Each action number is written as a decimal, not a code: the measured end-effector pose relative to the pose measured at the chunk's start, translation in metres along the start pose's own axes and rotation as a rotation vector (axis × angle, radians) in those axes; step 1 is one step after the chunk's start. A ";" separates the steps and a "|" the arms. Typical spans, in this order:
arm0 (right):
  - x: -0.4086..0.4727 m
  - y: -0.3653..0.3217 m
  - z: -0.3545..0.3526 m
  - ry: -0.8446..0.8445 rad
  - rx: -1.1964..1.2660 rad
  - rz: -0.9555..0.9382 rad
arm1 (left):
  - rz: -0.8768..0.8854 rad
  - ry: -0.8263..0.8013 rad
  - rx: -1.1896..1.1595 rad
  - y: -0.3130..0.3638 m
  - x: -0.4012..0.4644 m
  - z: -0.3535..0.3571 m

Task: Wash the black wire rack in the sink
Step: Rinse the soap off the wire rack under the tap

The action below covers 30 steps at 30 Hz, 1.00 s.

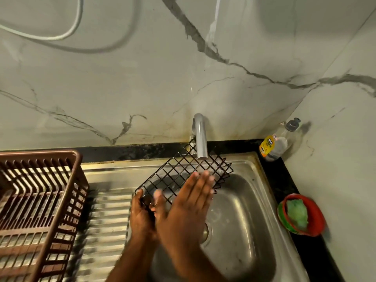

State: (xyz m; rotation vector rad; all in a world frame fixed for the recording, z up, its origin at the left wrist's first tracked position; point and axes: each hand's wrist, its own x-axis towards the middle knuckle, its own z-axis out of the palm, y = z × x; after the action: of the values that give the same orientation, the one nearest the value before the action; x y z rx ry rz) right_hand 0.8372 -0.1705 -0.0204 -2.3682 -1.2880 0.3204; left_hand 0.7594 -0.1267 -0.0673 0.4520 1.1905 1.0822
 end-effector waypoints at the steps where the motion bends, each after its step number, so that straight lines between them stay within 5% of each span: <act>1: -0.019 -0.003 0.004 -0.003 0.008 -0.048 | 0.025 0.007 0.015 -0.002 0.001 -0.002; 5: -0.021 0.024 0.013 -0.007 0.059 -0.027 | -0.100 -0.032 -0.071 0.004 0.003 -0.003; 10: 0.089 0.089 -0.005 0.075 0.470 0.432 | -0.008 -0.190 0.070 -0.001 0.004 -0.006; 14: 0.129 0.132 -0.027 -0.305 0.982 0.811 | 0.123 -0.259 0.276 0.004 0.007 -0.008; 18: 0.123 0.159 -0.055 -0.681 1.224 0.756 | 0.129 -0.295 0.321 0.021 0.024 -0.011; 21: 0.117 0.166 -0.067 -0.857 1.201 0.632 | 0.289 -0.458 0.545 0.033 0.033 -0.007; 26: 0.097 0.163 -0.059 -0.612 1.260 0.541 | 0.673 -0.554 0.703 0.034 0.035 0.007; 30: 0.079 0.169 -0.046 -0.235 1.340 0.346 | 0.496 -0.479 0.597 0.010 0.038 0.004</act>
State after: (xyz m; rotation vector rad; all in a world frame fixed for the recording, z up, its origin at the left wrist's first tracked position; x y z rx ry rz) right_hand 1.0236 -0.1972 -0.0585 -1.3384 -0.3910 1.1496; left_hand 0.7579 -0.0887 -0.0780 1.4456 0.9694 0.9303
